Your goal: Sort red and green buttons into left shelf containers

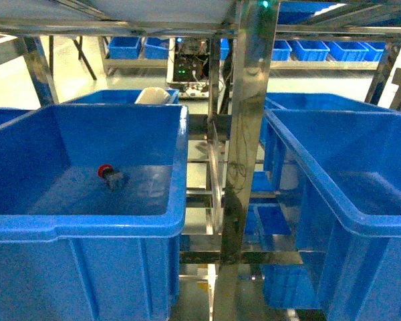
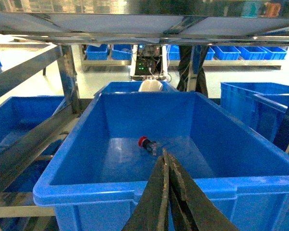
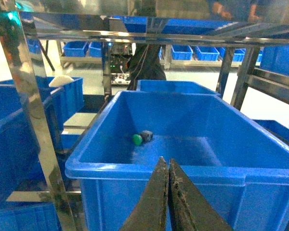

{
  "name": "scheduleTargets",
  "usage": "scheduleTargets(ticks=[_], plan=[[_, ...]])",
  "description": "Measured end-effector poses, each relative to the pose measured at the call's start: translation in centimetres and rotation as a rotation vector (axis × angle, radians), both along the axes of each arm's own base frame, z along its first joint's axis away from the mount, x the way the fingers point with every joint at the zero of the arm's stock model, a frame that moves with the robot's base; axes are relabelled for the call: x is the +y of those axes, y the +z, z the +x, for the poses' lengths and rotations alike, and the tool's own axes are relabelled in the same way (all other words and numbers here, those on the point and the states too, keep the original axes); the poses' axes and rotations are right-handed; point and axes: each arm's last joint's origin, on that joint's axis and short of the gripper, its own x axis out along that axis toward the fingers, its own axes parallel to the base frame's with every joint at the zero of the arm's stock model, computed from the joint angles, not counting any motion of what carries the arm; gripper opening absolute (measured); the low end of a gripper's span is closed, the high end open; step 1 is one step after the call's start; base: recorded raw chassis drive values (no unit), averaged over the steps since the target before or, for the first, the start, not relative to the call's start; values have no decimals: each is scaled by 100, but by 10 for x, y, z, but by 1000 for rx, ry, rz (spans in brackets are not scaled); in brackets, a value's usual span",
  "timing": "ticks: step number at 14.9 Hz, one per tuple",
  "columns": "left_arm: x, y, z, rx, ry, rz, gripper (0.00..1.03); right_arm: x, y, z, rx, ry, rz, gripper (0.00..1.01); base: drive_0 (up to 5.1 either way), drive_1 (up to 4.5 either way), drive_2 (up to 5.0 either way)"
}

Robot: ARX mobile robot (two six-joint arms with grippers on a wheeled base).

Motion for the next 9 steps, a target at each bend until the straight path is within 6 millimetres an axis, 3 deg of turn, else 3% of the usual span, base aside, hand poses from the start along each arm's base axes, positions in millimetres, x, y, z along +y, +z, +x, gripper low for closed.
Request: scheduleTargets(ticks=[4,6,7,9], plan=[[0,0,0,0,-1,0,3,0,1,0,-6,0,0,2,0,0,0],[0,0,0,0,0,0,28,0,1,0,-6,0,0,27,0,0,0],[0,0,0,0,0,0,50,0,1,0,-6,0,0,49,0,0,0],[0,0,0,0,-1,0,59,0,1,0,-6,0,0,56,0,0,0]])
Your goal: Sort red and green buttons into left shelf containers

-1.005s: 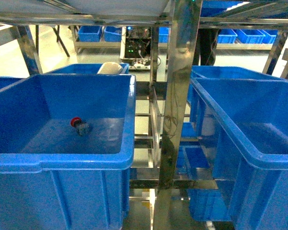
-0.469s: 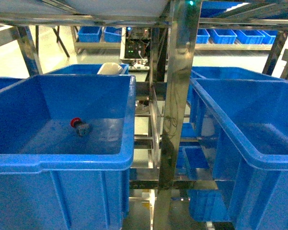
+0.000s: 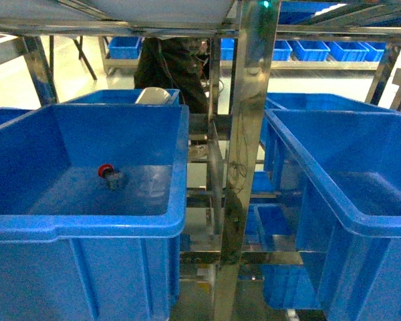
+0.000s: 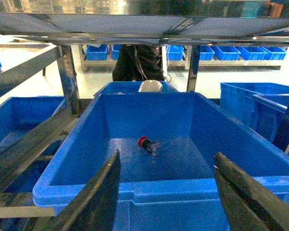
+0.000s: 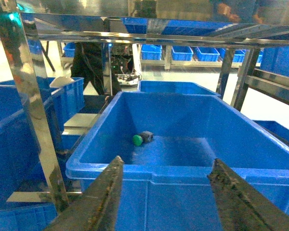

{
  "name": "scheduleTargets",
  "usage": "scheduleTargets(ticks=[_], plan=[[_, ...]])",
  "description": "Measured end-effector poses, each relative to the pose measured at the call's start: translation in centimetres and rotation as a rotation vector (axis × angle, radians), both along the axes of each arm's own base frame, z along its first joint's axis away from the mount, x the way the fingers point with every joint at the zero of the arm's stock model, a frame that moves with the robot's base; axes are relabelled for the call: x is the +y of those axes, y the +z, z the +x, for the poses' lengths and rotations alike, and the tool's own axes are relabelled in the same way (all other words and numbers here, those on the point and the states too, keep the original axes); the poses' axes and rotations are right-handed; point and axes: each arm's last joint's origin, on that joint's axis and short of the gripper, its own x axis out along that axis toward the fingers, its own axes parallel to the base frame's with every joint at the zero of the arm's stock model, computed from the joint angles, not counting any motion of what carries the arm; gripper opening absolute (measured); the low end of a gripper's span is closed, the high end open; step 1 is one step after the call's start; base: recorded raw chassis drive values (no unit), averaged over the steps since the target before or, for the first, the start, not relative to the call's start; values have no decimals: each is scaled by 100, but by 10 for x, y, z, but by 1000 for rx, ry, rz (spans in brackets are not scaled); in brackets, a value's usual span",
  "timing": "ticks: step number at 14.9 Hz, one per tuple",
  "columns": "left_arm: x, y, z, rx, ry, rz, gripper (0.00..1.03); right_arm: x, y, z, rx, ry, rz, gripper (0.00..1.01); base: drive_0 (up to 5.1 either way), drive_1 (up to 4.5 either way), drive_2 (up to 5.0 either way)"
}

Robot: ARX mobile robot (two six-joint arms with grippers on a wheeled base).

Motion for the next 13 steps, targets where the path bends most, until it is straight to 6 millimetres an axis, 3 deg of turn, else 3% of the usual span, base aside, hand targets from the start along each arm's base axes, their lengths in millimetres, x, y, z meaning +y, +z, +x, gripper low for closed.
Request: scheduleTargets(ticks=[6,7,13], plan=[[0,0,0,0,0,0,86,0,0,0,0,0,0,84,0,0,0],[0,0,0,0,0,0,99,0,0,0,0,0,0,96,0,0,0],[0,0,0,0,0,1,98,0,0,0,0,0,0,98,0,0,0]])
